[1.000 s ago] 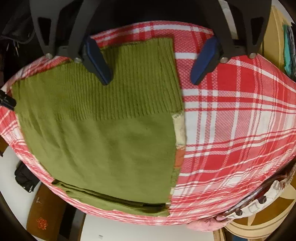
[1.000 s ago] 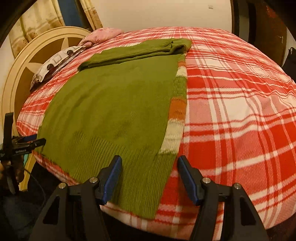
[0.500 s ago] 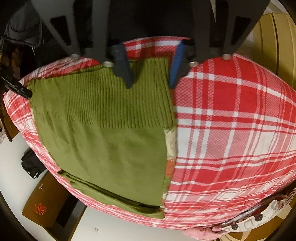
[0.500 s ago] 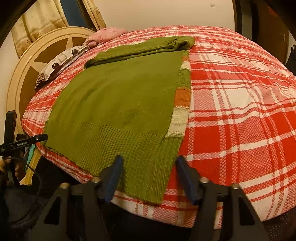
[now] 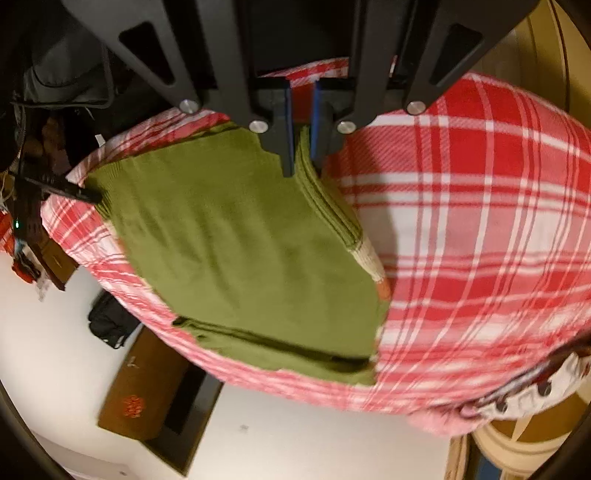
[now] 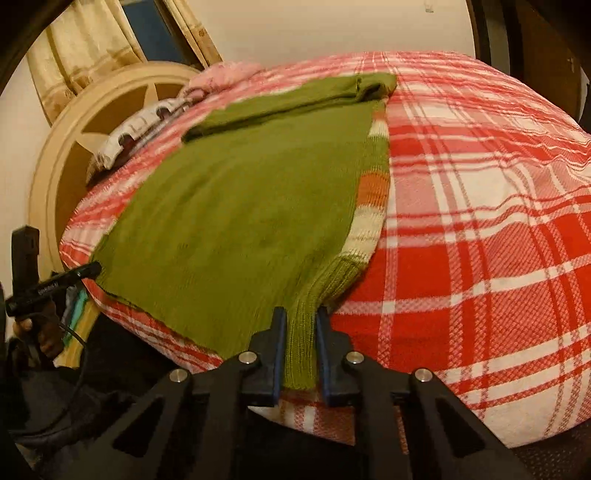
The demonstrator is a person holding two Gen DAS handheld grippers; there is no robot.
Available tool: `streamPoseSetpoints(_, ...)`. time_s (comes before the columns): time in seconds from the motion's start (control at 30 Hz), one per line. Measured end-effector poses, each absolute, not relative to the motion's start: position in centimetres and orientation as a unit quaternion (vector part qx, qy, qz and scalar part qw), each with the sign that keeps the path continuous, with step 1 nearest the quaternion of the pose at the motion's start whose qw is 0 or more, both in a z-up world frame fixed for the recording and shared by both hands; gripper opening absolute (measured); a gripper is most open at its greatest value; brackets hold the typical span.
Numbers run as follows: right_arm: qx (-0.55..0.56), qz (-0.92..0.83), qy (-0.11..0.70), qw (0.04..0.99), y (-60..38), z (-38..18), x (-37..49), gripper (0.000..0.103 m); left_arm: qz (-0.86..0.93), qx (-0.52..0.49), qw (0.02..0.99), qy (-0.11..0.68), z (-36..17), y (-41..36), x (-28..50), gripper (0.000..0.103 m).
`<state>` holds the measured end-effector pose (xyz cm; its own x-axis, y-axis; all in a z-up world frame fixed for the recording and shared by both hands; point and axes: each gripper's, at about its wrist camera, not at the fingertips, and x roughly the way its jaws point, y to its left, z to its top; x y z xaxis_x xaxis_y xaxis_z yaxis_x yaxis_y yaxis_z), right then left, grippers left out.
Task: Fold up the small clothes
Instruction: 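Grasp the ribbed sweater hem with the left and right grippers, then lift the hem with both grippers and fold it over toward the collar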
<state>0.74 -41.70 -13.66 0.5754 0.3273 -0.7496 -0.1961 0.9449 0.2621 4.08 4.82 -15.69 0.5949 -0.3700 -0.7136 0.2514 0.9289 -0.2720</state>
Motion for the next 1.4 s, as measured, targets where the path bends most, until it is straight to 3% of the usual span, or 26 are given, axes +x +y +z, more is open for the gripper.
streamPoseSetpoints(0.17,0.085,0.162,0.388,0.903,-42.3,-11.5,0.2,0.014,-0.185,-0.083,0.898,0.39,-14.6,5.2,4.0,0.007)
streamPoseSetpoints(0.23,0.088,0.158,0.376,0.909,-42.7,-11.0,0.1,0.008,-0.185,-0.087,0.9,0.385,-14.4,5.4,4.1,0.007)
streamPoseSetpoints(0.5,0.111,0.142,0.44,0.88,-44.2,-13.5,0.8,0.009,-0.173,-0.088,0.888,0.418,-16.4,5.6,5.0,0.007)
streamPoseSetpoints(0.53,0.105,0.13,0.442,0.881,-44.3,-13.4,0.8,0.021,-0.174,-0.09,0.886,0.42,-16.5,5.6,5.0,0.007)
streamPoseSetpoints(0.57,0.102,0.124,0.444,0.882,-44.2,-13.3,0.8,0.069,-0.174,-0.091,0.885,0.421,-16.6,5.6,5.1,0.007)
streamPoseSetpoints(0.6,0.107,0.129,0.444,0.88,-44.3,-13.2,0.8,0.093,-0.174,-0.092,0.885,0.422,-16.6,5.7,5.1,0.007)
streamPoseSetpoints(0.63,0.111,0.136,0.438,0.882,-44.2,-13.0,0.6,0.102,-0.174,-0.093,0.885,0.422,-16.5,5.7,5.0,0.007)
streamPoseSetpoints(0.8,0.09,0.128,0.441,0.884,-43.1,-13.3,0.8,0.102,-0.176,-0.091,0.885,0.422,-16.6,5.6,5.0,0.007)
streamPoseSetpoints(0.83,0.089,0.131,0.444,0.882,-42.9,-13.5,0.9,0.101,-0.176,-0.091,0.885,0.422,-16.6,5.6,5.0,0.007)
streamPoseSetpoints(0.87,0.085,0.136,0.451,0.878,-42.8,-13.8,0.9,0.092,-0.177,-0.091,0.885,0.422,-16.6,5.6,5.0,0.007)
streamPoseSetpoints(0.9,0.073,0.138,0.453,0.878,-42.2,-14.1,1.0,0.081,-0.177,-0.092,0.884,0.423,-16.6,5.6,5.1,0.007)
streamPoseSetpoints(0.93,0.06,0.133,0.457,0.878,-41.8,-14.5,1.1,0.059,-0.177,-0.092,0.884,0.423,-16.7,5.6,5.1,0.007)
streamPoseSetpoints(1.0,0.043,0.126,0.465,0.875,-41.4,-15.3,1.3,0.051,-0.179,-0.092,0.884,0.422,-16.7,5.5,5.1,0.007)
streamPoseSetpoints(1.03,0.042,0.131,0.465,0.874,-41.4,-15.3,1.4,0.036,-0.181,-0.091,0.885,0.42,-16.6,5.5,5.0,0.007)
streamPoseSetpoints(1.07,0.05,0.139,0.463,0.874,-41.6,-15.1,1.4,0.005,-0.184,-0.09,0.888,0.411,-16.2,5.5,4.8,0.007)
streamPoseSetpoints(1.4,0.113,0.194,0.346,0.911,-44.7,-7.7,3.0,0.005,-0.216,-0.128,0.906,0.342,-11.6,6.1,6.9,0.007)
